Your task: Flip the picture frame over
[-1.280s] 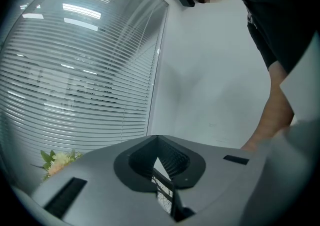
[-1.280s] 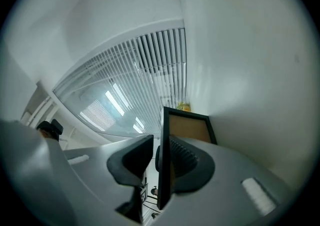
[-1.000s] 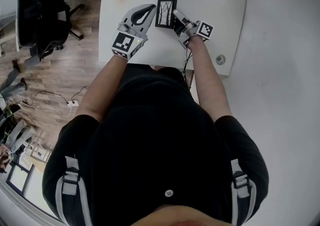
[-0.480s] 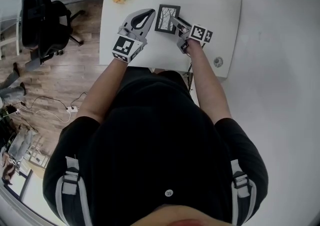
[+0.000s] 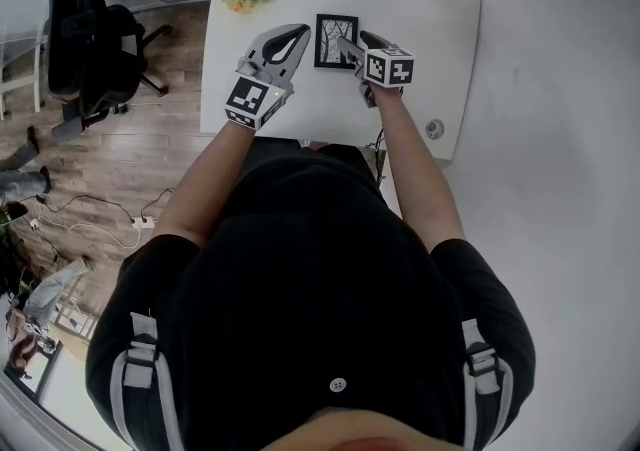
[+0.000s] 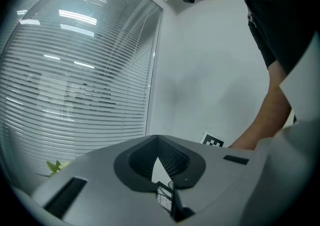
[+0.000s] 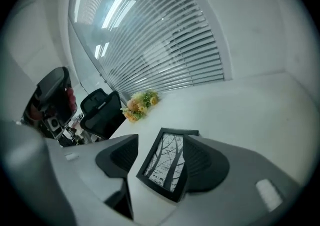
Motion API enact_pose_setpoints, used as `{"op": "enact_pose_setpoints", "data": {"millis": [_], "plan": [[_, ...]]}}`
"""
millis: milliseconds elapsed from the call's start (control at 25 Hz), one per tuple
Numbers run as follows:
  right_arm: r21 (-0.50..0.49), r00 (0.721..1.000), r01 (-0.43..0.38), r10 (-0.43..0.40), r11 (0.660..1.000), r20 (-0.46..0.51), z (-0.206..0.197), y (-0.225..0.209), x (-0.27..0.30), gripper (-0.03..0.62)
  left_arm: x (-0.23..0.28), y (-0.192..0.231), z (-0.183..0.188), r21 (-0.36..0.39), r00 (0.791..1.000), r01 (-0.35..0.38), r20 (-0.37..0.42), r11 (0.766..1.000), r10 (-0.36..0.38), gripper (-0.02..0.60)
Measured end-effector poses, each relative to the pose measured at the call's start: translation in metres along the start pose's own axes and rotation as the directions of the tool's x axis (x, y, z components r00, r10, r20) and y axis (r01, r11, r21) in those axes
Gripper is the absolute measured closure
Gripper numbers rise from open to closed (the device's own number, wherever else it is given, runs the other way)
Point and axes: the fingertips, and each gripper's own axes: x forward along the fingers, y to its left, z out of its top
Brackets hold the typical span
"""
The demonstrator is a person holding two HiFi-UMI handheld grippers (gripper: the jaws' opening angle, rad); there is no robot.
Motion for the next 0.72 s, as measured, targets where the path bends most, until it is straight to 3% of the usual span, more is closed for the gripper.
{"op": "enact_pose_setpoints", "data": {"millis": [320,720], "plan": [[-0.255,0.993,-0.014,0.044,0.967,0.114,0.049,0.047,-0.043,0.306,0.002,0.000,0.014,0.021,1.000,0.001,-0.002,1.000,-0.001,0.577],[-0.383,0.934,0.007,0.131,0.924,0.333,0.115,0.104,-0.124,0.330,0.003,-0.011,0.032,0.048,0.999,0.039,-0.023,0.998,-0.038,0.577]]}}
